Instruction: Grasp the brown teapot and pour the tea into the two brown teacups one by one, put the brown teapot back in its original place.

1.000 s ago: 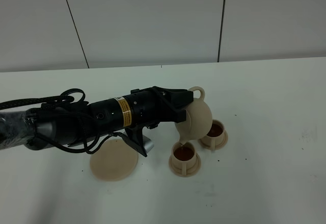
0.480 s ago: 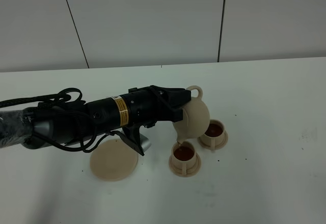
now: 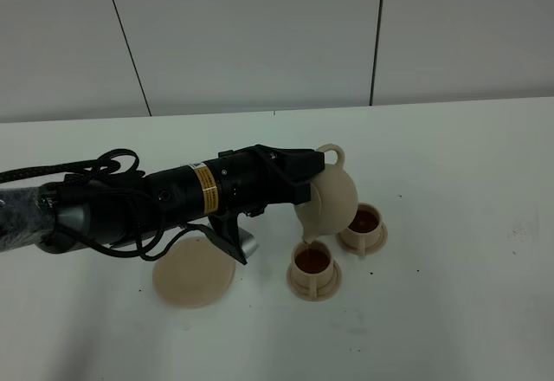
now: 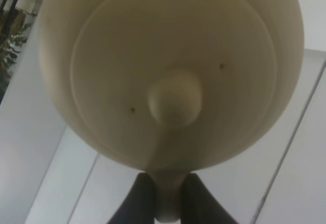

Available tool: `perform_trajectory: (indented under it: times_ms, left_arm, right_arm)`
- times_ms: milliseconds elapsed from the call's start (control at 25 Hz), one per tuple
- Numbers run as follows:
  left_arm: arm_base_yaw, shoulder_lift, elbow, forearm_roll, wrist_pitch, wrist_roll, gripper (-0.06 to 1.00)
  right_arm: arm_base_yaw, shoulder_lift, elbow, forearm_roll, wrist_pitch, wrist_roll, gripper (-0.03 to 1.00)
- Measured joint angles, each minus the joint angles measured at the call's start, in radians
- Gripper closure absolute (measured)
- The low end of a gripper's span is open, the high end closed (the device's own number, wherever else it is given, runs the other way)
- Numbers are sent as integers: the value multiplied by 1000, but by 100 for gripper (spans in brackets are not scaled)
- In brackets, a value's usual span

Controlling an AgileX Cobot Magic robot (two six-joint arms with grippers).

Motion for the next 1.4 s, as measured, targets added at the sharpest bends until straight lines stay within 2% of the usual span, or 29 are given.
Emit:
perform_trajectory:
  times_ms: [640,1040,1240,1400]
  left_arm:
    - [0,1,0,-53,19,-123,77]
    - [3,1,0,-122,78,-267,77]
    - [10,1,0,-212,83,-372,77]
    - [10,1,0,-317,84,-444,77]
  right_arm:
    - [0,0,0,0,0,0,61]
    - [0,0,0,0,0,0,61]
    - [0,0,0,0,0,0,61]
    - [0,0,0,0,0,0,61]
